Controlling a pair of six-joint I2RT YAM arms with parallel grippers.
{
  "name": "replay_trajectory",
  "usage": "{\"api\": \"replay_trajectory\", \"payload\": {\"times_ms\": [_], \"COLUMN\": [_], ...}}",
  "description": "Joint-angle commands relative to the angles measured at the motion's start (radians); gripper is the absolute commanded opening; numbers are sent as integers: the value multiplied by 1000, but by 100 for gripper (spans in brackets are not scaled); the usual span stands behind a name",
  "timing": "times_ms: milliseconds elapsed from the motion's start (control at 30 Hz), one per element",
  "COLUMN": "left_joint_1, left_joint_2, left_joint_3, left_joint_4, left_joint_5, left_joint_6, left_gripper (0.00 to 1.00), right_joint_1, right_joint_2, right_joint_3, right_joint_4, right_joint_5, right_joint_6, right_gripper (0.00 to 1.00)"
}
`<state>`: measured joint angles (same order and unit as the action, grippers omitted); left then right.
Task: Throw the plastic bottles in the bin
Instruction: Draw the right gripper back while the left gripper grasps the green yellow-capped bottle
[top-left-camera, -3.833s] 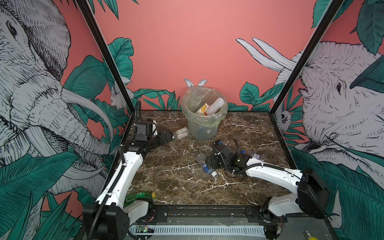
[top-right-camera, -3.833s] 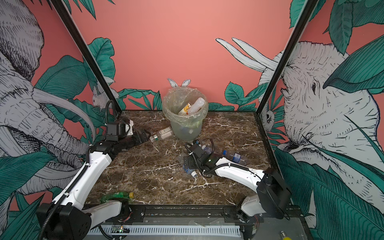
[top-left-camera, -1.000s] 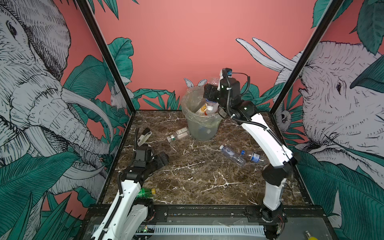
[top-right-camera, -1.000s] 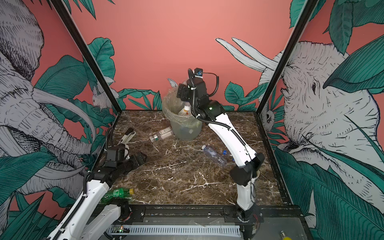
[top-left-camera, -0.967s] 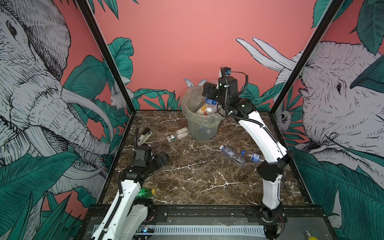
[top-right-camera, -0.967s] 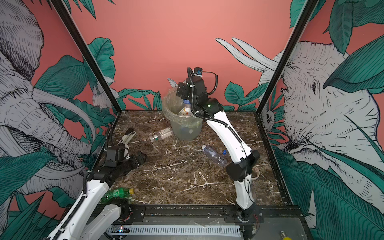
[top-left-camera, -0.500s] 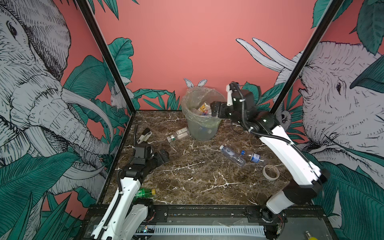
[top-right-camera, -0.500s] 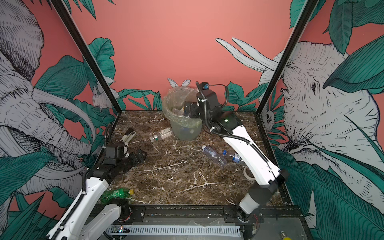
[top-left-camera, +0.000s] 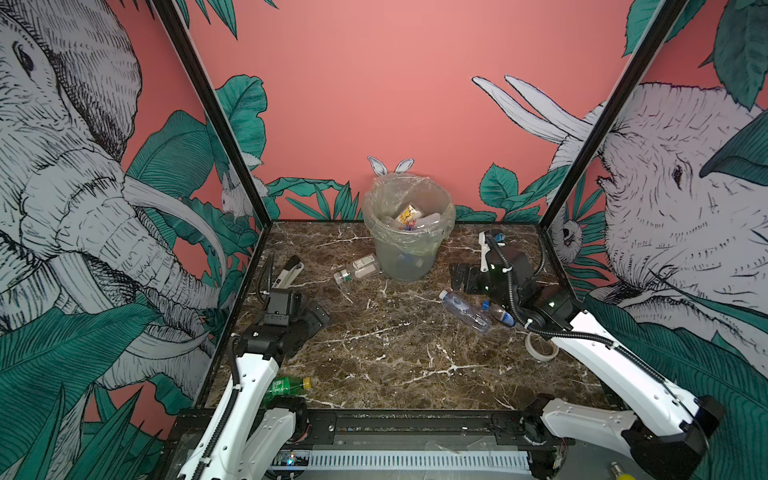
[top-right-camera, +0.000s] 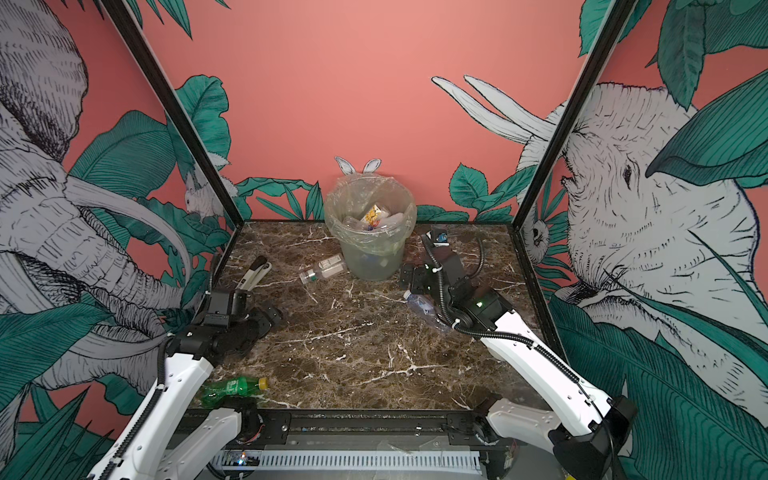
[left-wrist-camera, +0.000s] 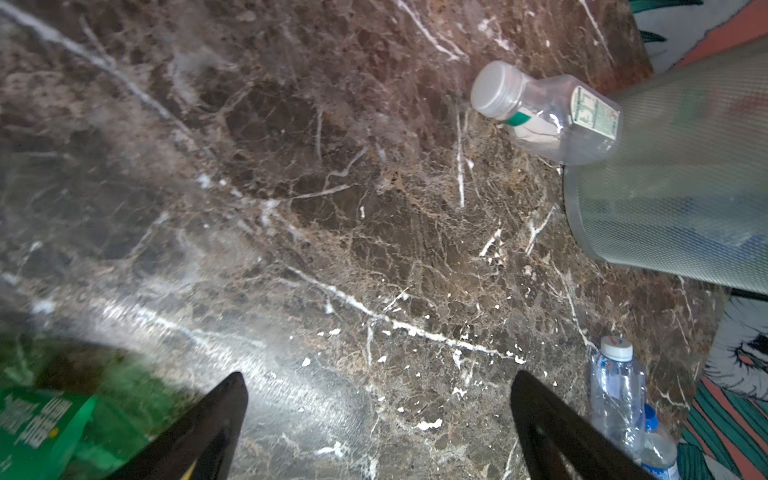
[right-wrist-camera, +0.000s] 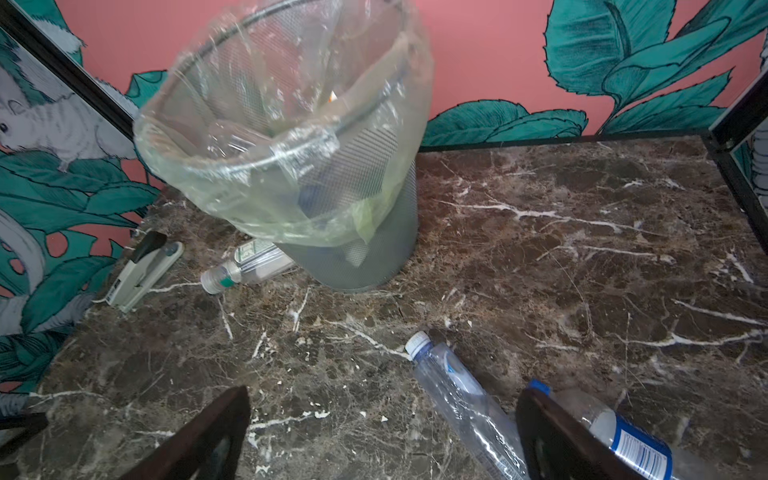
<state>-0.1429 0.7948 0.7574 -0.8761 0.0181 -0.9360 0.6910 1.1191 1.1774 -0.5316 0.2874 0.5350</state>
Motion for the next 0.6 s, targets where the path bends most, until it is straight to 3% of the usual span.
{"api": "replay_trajectory", "payload": {"times_ms": [0,200,300,567], "left_joint_1": [5,4,6,5], "left_joint_2": [-50,-72,-28,49], "left_joint_3": [49,93,99,9], "left_joint_4": [-197,-448,-542,-560], "left_joint_5": [-102,-203,-198,-155], "left_joint_6": [-155,-305,-354,-403], "left_gripper": [99,99,99,99], "right_joint_1": [-2,-3,-3,-4], "right_joint_2": [-35,-38,-35,-53], "right_joint_3": [-13,-61,-77,-124], "right_joint_4": [56,75,78,101], "right_joint_5": [3,-12,-23,-8], "right_joint_6": [25,40,45,49], "right_gripper": [100,99,99,99]}}
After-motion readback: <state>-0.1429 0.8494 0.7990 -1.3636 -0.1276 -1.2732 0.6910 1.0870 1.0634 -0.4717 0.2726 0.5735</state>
